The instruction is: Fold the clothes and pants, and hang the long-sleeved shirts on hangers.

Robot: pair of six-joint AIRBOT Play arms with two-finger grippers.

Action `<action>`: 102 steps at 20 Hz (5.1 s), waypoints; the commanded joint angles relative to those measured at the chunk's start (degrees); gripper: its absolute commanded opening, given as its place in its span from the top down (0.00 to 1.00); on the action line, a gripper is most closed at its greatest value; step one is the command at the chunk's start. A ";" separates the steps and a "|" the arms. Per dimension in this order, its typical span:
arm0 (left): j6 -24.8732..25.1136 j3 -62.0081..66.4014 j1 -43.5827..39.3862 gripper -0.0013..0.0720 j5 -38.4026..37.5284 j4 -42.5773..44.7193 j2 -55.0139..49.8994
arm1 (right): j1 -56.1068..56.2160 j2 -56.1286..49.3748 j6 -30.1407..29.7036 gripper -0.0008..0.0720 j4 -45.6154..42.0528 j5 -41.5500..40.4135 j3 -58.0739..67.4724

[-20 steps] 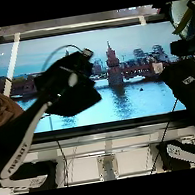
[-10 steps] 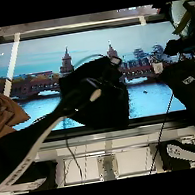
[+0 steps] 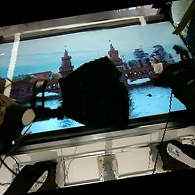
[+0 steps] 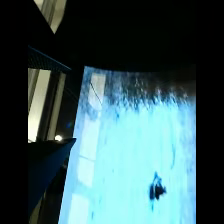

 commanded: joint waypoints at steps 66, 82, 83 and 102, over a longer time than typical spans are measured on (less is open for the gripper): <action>13.55 37.83 11.19 0.93 8.50 -9.57 -37.38 | 26.49 -35.15 -1.90 0.98 24.30 -31.63 29.51; 8.74 39.63 12.28 0.03 27.50 -14.01 -41.40 | 24.06 -53.72 0.70 0.34 23.26 -32.20 47.34; 8.74 39.60 12.52 0.03 27.47 -13.53 -39.15 | 23.15 -53.72 0.70 0.34 20.81 -27.82 49.27; 18.67 39.58 12.87 0.03 22.23 -11.08 -24.24 | 16.33 -66.53 6.21 0.13 20.20 -11.80 53.29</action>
